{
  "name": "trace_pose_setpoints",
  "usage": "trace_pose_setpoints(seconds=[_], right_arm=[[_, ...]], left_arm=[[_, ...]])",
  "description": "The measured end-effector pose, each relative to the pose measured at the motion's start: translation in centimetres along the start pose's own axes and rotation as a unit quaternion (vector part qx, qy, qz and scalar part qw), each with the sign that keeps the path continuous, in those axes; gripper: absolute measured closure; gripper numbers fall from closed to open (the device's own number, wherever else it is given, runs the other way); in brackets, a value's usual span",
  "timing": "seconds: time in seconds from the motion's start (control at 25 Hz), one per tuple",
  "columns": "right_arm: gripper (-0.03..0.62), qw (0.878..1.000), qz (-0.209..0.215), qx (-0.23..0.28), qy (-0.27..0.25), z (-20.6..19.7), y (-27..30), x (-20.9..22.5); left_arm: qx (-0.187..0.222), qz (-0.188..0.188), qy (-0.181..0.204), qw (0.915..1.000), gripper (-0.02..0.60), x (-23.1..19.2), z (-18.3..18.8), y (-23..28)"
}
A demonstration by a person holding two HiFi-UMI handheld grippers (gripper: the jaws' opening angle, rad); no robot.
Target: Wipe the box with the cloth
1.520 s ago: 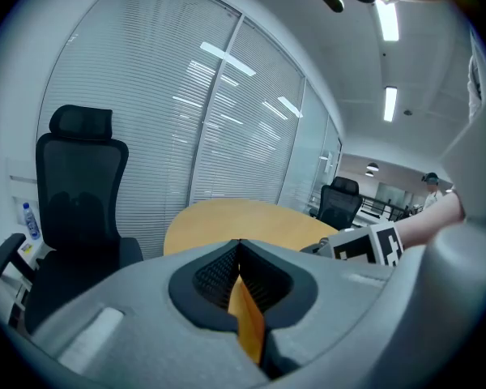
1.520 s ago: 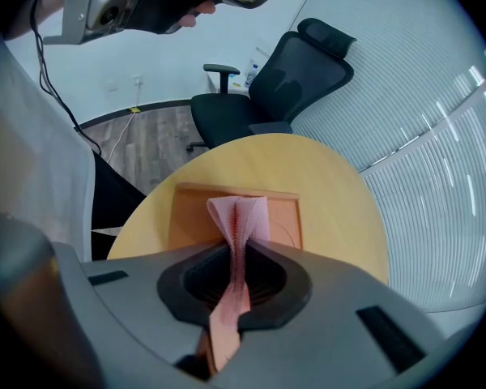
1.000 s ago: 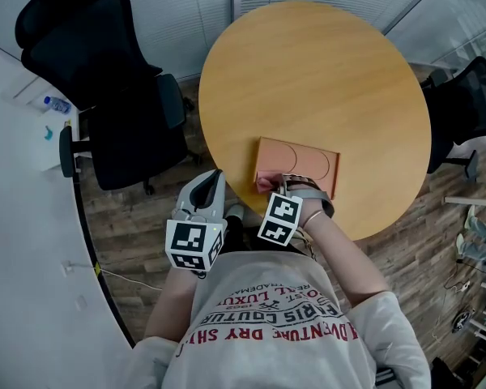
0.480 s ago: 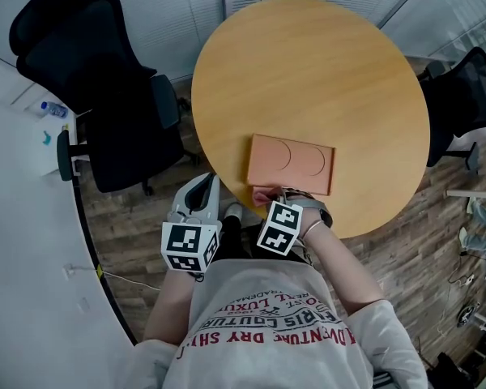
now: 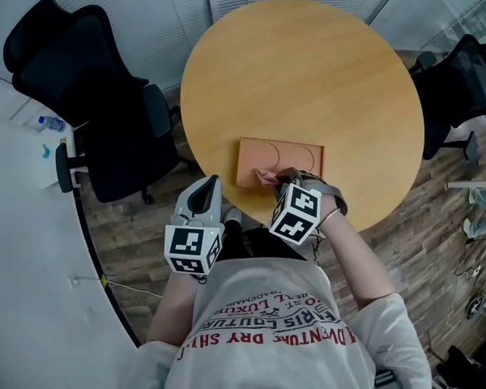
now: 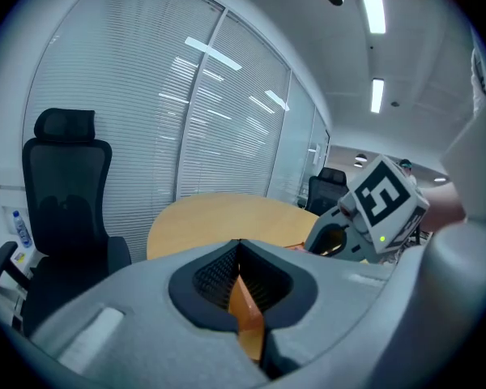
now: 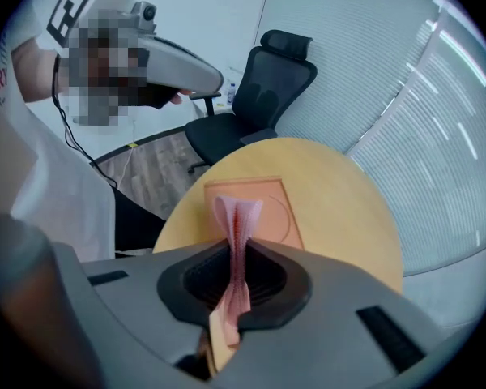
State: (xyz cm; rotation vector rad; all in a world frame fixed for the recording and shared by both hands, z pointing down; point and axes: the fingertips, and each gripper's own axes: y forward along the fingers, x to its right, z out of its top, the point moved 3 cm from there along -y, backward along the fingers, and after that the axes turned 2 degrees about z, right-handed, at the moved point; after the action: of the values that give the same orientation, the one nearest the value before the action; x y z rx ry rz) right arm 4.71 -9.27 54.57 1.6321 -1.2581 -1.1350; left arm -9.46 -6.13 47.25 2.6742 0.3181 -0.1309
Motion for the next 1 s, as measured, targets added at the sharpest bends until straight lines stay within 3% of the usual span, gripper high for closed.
trace_pose_setpoints(seconds=[0.16, 0.44, 0.68, 1.0], right_arm=[[0.565, 0.998, -0.057, -0.01, -0.011, -0.4, -0.1, 3.9], [0.565, 0.992, -0.116, -0.023, -0.036, 0.1, 1.8, 8.0], [0.565, 0.989, -0.12, -0.05, -0.072, -0.7, 4.7, 7.5], [0.565, 0.991, -0.106, -0.046, -0.069, -1.8, 6.4, 6.3]], left_arm=[[0.003, -0.008, 0.01, 0.9999, 0.572, 0.6, 0.6, 0.3], [0.001, -0.009, 0.016, 0.9998, 0.572, 0.6, 1.0, 0.2], [-0.012, -0.003, 0.014, 0.9998, 0.572, 0.3, 0.2, -0.1], [-0.018, 0.004, 0.013, 0.9997, 0.572, -0.1, -0.1, -0.1]])
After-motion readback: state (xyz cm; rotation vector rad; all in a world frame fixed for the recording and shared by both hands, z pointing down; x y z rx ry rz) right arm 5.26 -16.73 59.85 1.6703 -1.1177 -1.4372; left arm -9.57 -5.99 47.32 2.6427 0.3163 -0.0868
